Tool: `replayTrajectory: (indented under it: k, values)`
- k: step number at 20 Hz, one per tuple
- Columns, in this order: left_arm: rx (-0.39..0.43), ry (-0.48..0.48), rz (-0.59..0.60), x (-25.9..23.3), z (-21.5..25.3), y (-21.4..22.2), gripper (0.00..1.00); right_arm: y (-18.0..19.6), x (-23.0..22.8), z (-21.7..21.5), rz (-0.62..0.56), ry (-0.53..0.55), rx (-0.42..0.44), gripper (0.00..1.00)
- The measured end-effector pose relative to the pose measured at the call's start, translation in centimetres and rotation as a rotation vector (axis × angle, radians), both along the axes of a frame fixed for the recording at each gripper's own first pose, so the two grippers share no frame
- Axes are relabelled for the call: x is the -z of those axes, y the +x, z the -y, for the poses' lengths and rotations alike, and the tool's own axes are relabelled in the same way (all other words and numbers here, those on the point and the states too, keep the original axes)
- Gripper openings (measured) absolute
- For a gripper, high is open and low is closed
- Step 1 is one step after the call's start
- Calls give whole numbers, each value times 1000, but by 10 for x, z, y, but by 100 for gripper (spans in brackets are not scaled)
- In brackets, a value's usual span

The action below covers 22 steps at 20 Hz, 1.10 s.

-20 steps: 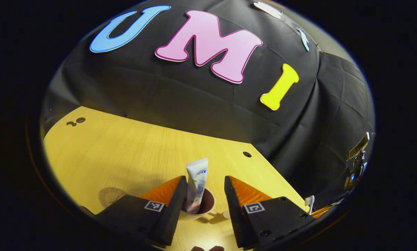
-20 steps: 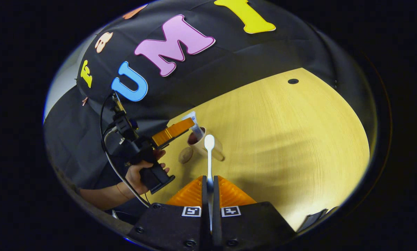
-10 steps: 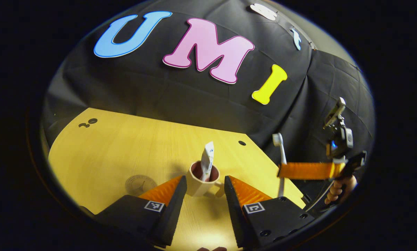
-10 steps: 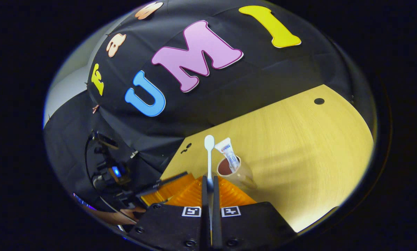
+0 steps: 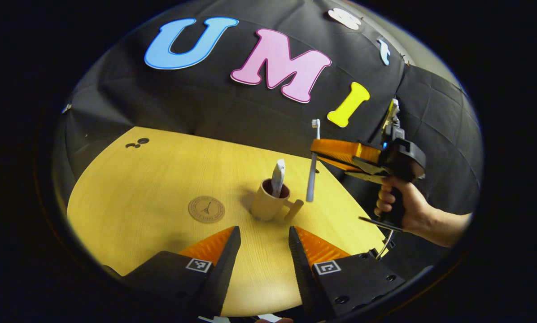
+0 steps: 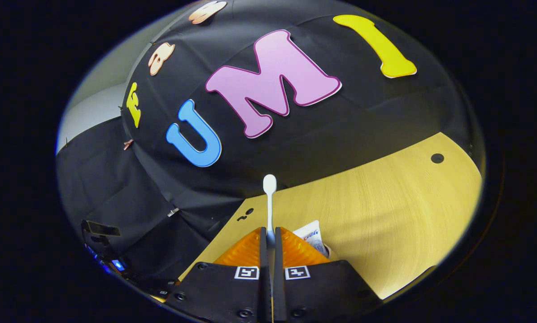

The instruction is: Put the toothbrush and toothpaste on the desktop into the cup, then pick up the cup and place it on the coaster on the desktop.

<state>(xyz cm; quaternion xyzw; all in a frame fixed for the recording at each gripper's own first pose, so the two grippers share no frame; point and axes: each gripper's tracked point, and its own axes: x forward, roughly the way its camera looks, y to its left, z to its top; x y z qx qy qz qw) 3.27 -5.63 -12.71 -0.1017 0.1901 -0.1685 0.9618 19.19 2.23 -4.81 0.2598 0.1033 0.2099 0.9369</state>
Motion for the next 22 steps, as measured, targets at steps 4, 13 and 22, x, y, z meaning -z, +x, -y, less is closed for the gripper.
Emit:
replayTrajectory:
  k: [4, 13, 22]
  values:
    - [-33, -17, -24, 15, -16, -21, 68, 24, 15, -20, 3, -42, -31, 6]
    - [-142, -117, -69, 33, -49, -35, 68, 67, 26, -17, 138, -174, 13, 6]
    - [-148, -80, -93, 45, -59, -37, 68, 59, 51, -30, 182, -367, 27, 8]
